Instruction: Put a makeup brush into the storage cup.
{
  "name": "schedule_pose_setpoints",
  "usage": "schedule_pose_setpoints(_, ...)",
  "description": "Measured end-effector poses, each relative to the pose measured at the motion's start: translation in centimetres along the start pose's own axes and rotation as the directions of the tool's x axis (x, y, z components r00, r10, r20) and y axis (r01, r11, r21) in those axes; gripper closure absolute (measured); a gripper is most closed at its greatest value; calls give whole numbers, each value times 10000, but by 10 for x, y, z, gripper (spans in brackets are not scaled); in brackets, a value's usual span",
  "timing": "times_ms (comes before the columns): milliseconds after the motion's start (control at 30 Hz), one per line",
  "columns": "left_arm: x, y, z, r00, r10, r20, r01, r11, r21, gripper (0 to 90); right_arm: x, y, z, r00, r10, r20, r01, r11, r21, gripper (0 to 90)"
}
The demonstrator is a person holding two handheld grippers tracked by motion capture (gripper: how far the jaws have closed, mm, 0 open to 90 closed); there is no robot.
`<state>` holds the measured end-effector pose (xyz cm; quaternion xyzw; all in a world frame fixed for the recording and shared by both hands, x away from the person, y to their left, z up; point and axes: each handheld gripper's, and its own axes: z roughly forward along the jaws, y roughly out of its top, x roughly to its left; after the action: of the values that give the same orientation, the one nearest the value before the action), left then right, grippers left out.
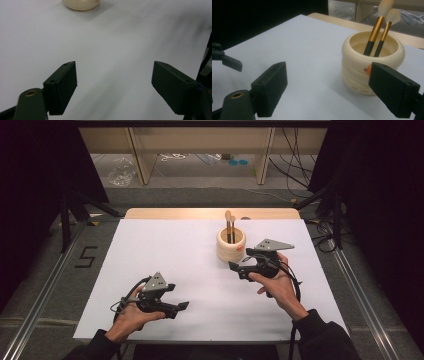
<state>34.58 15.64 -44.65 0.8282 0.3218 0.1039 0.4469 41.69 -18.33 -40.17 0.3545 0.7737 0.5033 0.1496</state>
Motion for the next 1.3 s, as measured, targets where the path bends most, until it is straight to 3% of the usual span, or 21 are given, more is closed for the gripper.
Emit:
schedule_pose_setpoints(267,1,-1,-3,9999,127,-78,-127,9999,16,203,9,-8,-5,9998,-13,-177,13,10000,15,162)
schedule_pose_setpoints(433,1,-1,-1,10000,-47,31,47,10000,-19,203,16,-14,-6,9991,-65,-419,66,10000,19,162)
schedule_pose_setpoints(500,2,-1,-2,9999,138,-76,-137,9998,128,203,19,-17,-6,9990,-136,-424,141,9998,123,163)
schedule_pose_setpoints(933,0,-1,0,9999,-163,-50,162,9998,-119,203,26,-34,-15,9991,-72,-408,86,9993,355,162)
schedule_pose_setpoints(1000,1,-1,-1,10000,-14,-45,14,10000,-37,203,28,-37,-15,9994,-120,-330,133,9992,377,163)
schedule_pose_setpoints(1300,1,-1,-1,9999,-112,-50,111,9999,-48,204,35,-43,-19,9995,-229,-230,240,9985,492,163)
